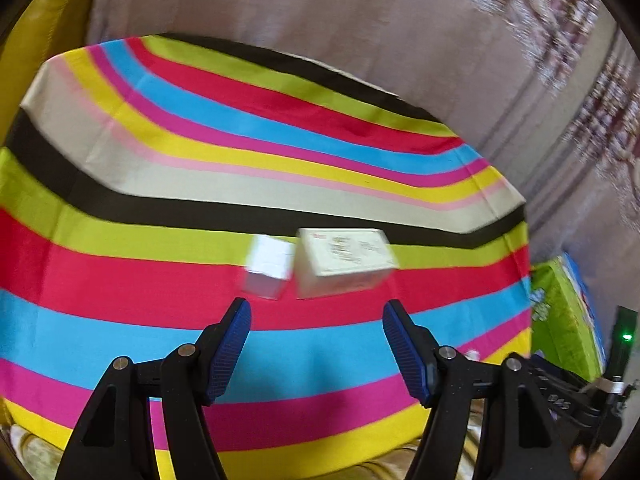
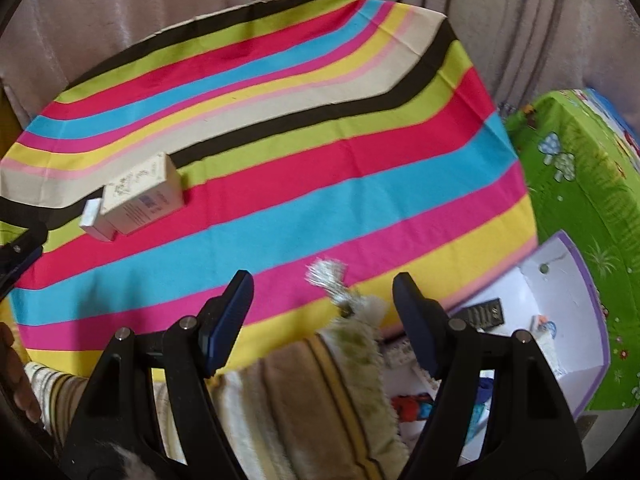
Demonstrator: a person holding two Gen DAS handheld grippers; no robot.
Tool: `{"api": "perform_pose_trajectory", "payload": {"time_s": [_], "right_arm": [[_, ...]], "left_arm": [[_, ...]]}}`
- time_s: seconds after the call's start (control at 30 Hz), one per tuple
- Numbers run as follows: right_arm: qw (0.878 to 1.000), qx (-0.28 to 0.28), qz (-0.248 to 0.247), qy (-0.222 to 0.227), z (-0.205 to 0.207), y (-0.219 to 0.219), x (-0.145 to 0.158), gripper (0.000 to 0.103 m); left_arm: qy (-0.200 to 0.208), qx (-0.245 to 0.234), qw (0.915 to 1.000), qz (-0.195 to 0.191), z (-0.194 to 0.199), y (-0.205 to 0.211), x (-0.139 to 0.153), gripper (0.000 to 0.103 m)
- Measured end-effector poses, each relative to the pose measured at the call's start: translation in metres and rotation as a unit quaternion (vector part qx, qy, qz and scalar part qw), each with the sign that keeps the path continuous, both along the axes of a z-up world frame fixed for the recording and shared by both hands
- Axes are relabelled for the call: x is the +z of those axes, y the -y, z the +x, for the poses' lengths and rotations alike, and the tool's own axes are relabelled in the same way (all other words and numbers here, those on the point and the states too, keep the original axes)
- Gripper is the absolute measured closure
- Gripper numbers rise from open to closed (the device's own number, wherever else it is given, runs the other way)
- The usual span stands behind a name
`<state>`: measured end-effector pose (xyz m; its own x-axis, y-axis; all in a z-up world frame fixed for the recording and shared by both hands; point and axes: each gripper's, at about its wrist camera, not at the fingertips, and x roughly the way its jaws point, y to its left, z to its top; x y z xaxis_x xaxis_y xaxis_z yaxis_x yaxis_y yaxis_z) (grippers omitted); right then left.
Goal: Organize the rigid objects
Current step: 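Move both tools back to the white cube and large white box, then grasp the small white cube box with the left tool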
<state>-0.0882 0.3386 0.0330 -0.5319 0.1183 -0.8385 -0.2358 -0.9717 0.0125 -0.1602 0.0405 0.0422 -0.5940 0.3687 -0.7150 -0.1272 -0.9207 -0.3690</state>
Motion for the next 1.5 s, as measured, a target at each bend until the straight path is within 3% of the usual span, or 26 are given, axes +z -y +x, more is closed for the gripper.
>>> {"api": "perform_pose_trajectory", "payload": {"time_s": [0.27, 0.63, 0.77, 0.8, 0.87, 0.93, 1.5], "right_arm": [[0.998, 0.049, -0.013, -0.023, -0.018, 0.023, 0.005, 0.024], [0.991, 0.128, -0.037, 0.003, -0.054, 0.069, -0.016, 0.023], [0.988, 0.151, -0.033, 0.005, -0.064, 0.082, -0.018, 0.017], [0.987, 0.156, -0.032, 0.005, -0.066, 0.086, -0.018, 0.016], [0.985, 0.169, -0.031, 0.005, -0.071, 0.093, -0.019, 0.014], [0.983, 0.181, -0.028, 0.005, -0.075, 0.102, -0.021, 0.012], [0.975, 0.221, -0.017, 0.010, -0.126, 0.158, -0.032, 0.009]], "left_arm": [[0.035, 0.056, 0.9978, 0.004, -0.018, 0.043, -0.028, 0.034], [0.062, 0.002, 0.9953, -0.074, -0.054, -0.007, -0.051, 0.034], [0.067, -0.011, 0.9930, -0.096, -0.072, -0.016, -0.057, 0.035], [0.068, -0.016, 0.9922, -0.103, -0.076, -0.019, -0.059, 0.036], [0.072, -0.017, 0.9911, -0.111, -0.083, -0.021, -0.063, 0.054], [0.076, -0.022, 0.9911, -0.107, -0.086, -0.020, -0.068, 0.065], [0.041, 0.044, 0.9971, -0.046, -0.036, 0.023, -0.059, 0.066]]}}
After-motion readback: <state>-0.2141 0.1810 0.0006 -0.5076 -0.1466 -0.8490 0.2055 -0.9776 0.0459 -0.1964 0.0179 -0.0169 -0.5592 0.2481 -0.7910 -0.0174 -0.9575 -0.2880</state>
